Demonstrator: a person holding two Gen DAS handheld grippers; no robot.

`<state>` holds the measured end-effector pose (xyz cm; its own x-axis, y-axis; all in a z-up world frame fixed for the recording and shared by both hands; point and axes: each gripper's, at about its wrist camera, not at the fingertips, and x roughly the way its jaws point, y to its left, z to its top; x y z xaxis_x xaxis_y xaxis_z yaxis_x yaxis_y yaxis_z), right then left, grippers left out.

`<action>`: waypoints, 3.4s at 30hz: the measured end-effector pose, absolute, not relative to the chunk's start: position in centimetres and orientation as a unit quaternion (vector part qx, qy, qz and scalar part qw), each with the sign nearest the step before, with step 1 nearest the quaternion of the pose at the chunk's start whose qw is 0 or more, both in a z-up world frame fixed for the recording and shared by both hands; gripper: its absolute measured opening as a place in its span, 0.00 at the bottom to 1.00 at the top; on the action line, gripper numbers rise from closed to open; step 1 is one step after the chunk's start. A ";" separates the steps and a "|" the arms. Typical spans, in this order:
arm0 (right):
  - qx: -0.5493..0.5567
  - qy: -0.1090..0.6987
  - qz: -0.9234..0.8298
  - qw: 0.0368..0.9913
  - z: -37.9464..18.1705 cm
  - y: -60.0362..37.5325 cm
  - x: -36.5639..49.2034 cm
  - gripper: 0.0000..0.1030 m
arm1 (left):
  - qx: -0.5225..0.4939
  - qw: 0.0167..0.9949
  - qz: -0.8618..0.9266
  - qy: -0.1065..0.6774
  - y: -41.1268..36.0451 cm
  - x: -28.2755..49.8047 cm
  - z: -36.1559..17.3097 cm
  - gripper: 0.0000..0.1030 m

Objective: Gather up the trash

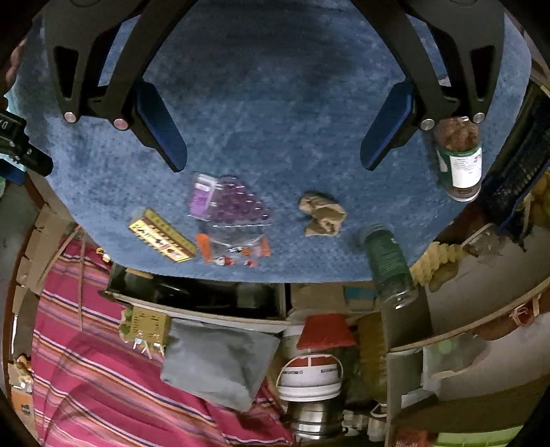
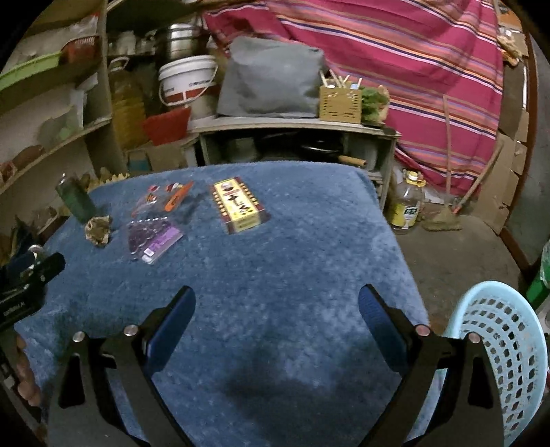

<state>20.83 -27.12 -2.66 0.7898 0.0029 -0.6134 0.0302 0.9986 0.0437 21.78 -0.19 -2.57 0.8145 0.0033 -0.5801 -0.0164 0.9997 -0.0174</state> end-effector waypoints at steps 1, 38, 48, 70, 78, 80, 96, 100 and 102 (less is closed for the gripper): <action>0.023 0.325 -0.007 0.945 -2.8 -26.8 21.0 0.91 | -0.011 0.952 0.006 0.305 0.1 21.9 -2.7 0.95; 0.020 0.353 -0.027 0.935 -5.2 -26.2 26.4 0.91 | -0.037 0.931 0.026 0.363 3.2 29.4 -5.7 0.95; -0.029 0.356 -0.046 0.933 -4.8 -25.6 27.8 0.91 | -0.013 0.917 0.064 0.394 5.2 35.5 -6.2 0.92; -0.030 0.337 0.058 0.939 -1.9 -13.0 38.1 0.91 | -0.012 0.946 0.095 0.309 10.6 29.6 -1.4 0.36; -0.034 0.391 0.078 0.917 -3.9 -8.7 42.9 0.91 | -0.023 0.939 0.097 0.328 12.0 30.2 -2.1 0.36; -0.048 0.403 0.072 0.911 -4.6 -8.0 43.6 0.91 | -0.036 0.938 0.097 0.330 12.5 30.2 -2.1 0.36; -0.081 0.442 0.023 0.893 -6.7 -8.4 44.5 0.91 | -0.065 0.931 0.109 0.341 14.4 29.8 -2.4 0.36; -0.095 0.437 0.025 0.894 -7.0 -8.3 44.2 0.90 | -0.056 0.932 0.105 0.341 13.7 29.7 -2.4 0.36; -0.097 0.436 0.028 0.894 -6.8 -8.3 44.0 0.87 | -0.053 0.933 0.103 0.339 13.6 29.5 -2.4 0.36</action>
<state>43.99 -8.26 -6.82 0.6182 -0.0355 -0.7852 -0.1345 0.9795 -0.1502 29.49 13.56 -2.39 0.7481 0.1568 -0.6448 -0.2293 0.9729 -0.0294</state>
